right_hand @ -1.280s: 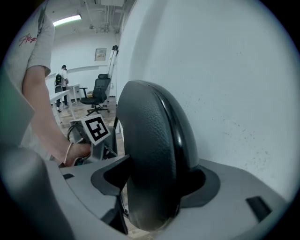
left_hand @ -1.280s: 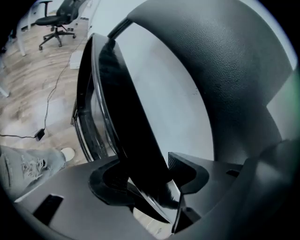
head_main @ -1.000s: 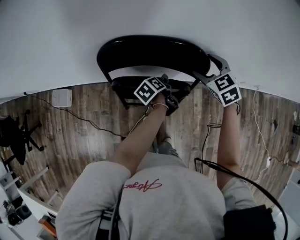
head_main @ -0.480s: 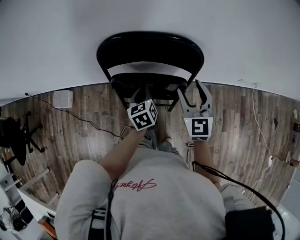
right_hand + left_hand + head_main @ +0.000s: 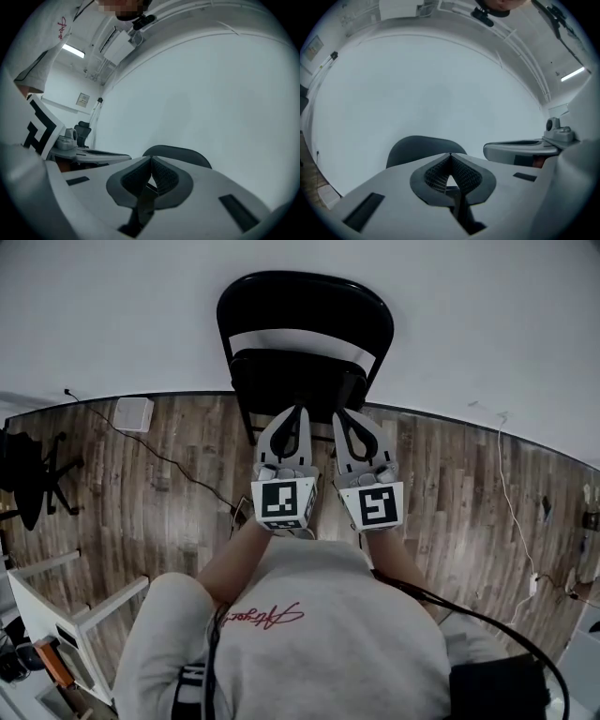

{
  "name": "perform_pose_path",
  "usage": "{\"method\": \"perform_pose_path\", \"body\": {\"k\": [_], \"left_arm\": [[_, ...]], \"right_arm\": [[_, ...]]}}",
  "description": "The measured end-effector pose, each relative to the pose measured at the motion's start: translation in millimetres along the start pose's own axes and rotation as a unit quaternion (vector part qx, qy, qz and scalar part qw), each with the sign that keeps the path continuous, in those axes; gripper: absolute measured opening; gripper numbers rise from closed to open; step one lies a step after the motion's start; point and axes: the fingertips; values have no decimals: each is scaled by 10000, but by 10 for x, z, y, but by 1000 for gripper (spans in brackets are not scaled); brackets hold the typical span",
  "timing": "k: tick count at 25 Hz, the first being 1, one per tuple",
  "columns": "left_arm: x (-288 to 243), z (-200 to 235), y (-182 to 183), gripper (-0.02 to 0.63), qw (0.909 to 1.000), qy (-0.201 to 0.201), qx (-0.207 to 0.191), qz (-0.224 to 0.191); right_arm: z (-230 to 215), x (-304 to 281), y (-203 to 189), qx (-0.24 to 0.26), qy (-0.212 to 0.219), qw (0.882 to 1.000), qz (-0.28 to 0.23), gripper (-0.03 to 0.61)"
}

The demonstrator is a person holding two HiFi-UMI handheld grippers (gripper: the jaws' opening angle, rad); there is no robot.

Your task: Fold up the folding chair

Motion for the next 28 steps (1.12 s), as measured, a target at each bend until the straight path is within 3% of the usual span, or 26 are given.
{"method": "perform_pose_path", "body": {"k": [3,9,17,28], "left_arm": [[332,-177,274,15,9995,-25,-132,-285],[798,-399,711,15,9976,-324,80,-602],[1082,-439,759,15,9969,-632,146,-453],[1373,-244,901,15,9962,-700,277,-427]], "right_arm": [[212,274,244,-42,141,9998,-103,20],[493,618,661,37,179,9995,-266,20],[669,828,777,62,-260,9996,-78,20],[1055,876,854,173,-306,9993,-123,18]]}}
Point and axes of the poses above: the fingertips, and each gripper's own axes: x backward along the fingers, z to its left, y out of its top, and after that the axes turned 14 degrees about -z, right-handed
